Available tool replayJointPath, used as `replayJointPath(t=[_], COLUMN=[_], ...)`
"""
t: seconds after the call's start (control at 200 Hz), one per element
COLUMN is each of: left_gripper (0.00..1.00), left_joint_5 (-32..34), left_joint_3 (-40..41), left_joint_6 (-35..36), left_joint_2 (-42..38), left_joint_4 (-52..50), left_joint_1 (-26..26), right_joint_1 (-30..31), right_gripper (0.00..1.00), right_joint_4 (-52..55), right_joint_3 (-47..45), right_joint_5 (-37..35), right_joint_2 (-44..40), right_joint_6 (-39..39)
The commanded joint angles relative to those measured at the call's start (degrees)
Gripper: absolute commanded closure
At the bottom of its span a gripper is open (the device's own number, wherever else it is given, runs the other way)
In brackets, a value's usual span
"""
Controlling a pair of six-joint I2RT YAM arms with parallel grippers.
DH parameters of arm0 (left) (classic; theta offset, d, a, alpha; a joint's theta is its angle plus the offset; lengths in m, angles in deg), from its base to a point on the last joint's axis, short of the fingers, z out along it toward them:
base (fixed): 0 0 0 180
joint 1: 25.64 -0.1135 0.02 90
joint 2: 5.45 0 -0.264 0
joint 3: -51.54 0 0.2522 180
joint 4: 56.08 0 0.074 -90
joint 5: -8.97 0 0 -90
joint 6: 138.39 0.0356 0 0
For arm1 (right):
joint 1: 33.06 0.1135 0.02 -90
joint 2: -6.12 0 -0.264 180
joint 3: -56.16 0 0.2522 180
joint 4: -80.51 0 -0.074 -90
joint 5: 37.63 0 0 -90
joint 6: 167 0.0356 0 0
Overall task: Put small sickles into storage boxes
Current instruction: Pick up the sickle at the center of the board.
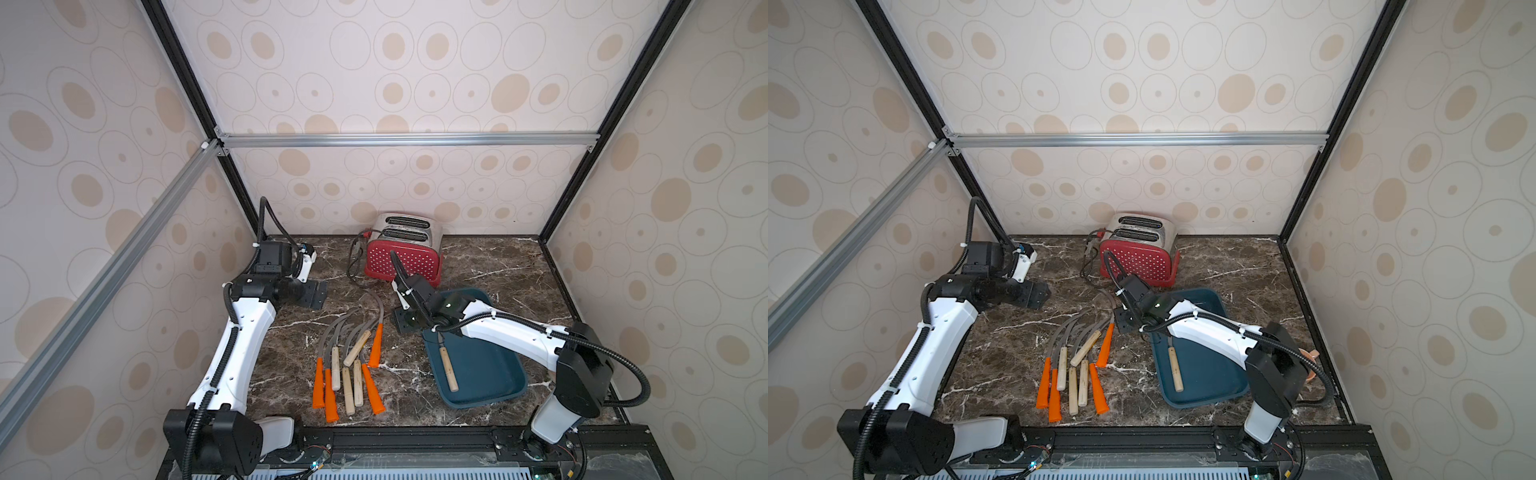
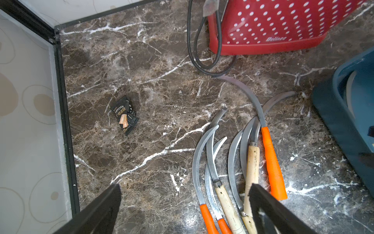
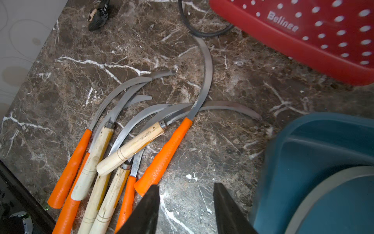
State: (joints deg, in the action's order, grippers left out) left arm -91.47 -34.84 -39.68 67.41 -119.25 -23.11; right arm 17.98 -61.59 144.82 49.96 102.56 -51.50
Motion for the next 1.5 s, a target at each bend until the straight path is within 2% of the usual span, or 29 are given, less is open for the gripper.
replayJointPath(t=[0.0, 0.26, 0.446, 0.751, 1.021, 1.492], left_gripper=[0.01, 0.01, 0.01, 0.01, 0.01, 0.01], left_joint_5=[1.72, 2.18, 5.72, 5.78, 6.22, 6.13], left_joint_3=[0.74, 2.04, 1.17, 1.15, -0.07, -0.26], left_joint_6=[2.16, 1.63, 0.3, -0.45, -0.93, -0.18], left_joint_2=[0.0, -0.59, -1.03, -1.93, -2.05, -2.1], left_joint_4=[-1.48, 0.19, 1.15, 1.51, 1.51, 2.29], left_joint_1=[1.81, 2.24, 2.25, 2.26, 2.29, 2.3], right_joint_1=[0.95, 3.66, 6.1, 6.44, 6.57, 7.51], right_gripper=[0.54, 0.56, 0.56, 0.54, 0.51, 0.51], right_joint_4=[-2.21, 1.71, 4.96, 4.4, 11.28, 14.08], right_joint_3=[2.6, 4.8, 7.39, 7.77, 11.96, 14.4], right_joint_5=[3.9, 4.37, 0.59, -0.82, -3.55, -1.62], right_joint_2=[-0.88, 3.39, 6.49, 9.47, 13.2, 16.88], right_joint_6=[1.82, 4.15, 4.6, 9.36, 12.84, 17.66])
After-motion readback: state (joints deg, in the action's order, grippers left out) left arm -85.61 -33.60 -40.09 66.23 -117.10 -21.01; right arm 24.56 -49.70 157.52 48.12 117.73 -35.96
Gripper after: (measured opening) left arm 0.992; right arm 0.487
